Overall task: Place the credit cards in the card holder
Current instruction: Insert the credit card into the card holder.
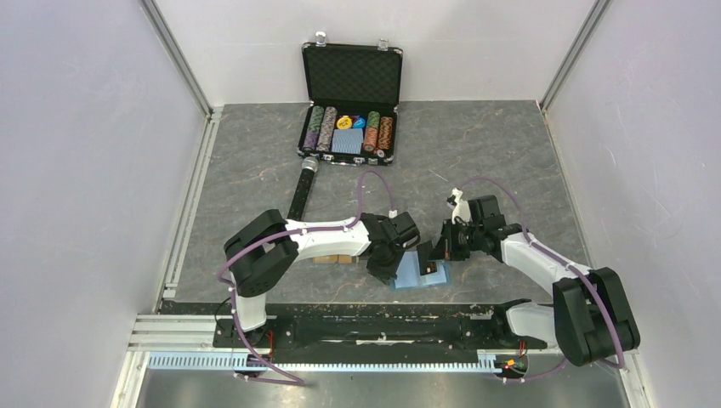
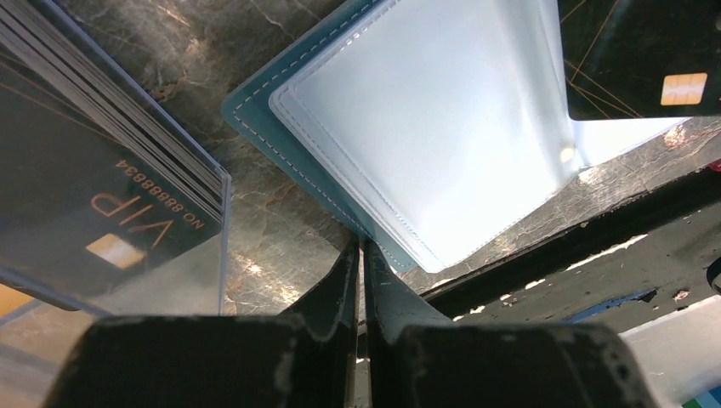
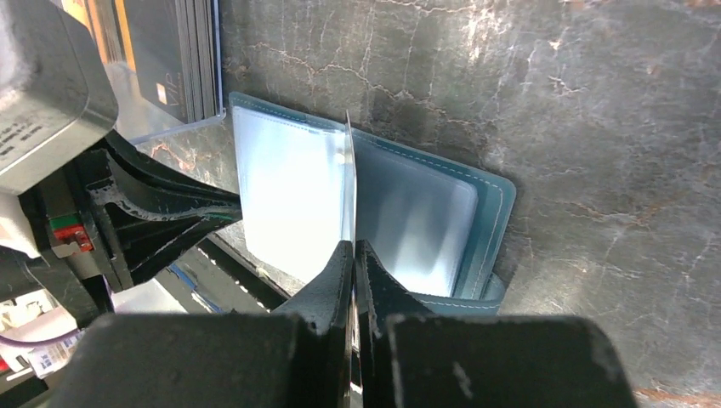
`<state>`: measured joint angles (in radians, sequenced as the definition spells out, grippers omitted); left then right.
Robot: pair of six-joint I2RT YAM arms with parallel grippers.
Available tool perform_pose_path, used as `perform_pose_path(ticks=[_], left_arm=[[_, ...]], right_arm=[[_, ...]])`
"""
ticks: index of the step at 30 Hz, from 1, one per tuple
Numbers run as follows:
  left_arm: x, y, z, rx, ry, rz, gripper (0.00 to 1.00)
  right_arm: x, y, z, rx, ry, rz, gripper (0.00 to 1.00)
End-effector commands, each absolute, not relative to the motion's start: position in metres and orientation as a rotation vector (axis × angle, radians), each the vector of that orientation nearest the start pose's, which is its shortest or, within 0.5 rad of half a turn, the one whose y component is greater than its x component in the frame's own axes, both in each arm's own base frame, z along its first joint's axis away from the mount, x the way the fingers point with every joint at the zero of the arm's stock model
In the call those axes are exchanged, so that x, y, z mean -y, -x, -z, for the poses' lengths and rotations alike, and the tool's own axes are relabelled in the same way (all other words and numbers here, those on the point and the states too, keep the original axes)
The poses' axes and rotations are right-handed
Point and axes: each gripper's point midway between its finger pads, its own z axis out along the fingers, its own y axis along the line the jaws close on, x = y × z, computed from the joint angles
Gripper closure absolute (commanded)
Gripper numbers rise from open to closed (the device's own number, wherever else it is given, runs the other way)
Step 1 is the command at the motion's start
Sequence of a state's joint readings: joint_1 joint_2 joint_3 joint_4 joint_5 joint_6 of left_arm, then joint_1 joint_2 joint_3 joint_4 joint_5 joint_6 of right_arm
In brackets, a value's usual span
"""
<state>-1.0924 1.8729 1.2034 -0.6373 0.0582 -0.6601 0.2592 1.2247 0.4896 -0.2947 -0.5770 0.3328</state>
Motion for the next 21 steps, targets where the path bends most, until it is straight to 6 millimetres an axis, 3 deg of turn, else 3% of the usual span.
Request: perform_pose_path(ticks=[1, 5, 12, 16, 21], left_arm=[[0.334, -0.127, 0.004, -2.938, -0.727, 0.308, 0.91], [0.334, -0.127, 0.004, -2.939, -0.730, 0.309, 0.91], [0.335, -0.127, 0.005, -2.939, -0.731, 0.310, 0.92], [0.335, -0.127, 0.004, -2.938, -0.730, 0.312, 0.92], [0.335, -0.128, -0.001, -2.925, -0.725, 0.324, 0.92]], right_arm=[[-0.157, -0.213, -0.041, -2.587, 0.086, -0.889, 1.00], [-0.170, -0.215, -0.039, -2.536, 0.036, -1.010, 1.00], [-0.184, -0.201, -0.037, -2.490, -0.061, -1.193, 1.00], [-0.184, -0.192, -0.034, -2.497, -0.073, -1.215, 1.00], [-0.180, -0.201, -0.042, -2.496, -0.052, -1.147, 1.00]])
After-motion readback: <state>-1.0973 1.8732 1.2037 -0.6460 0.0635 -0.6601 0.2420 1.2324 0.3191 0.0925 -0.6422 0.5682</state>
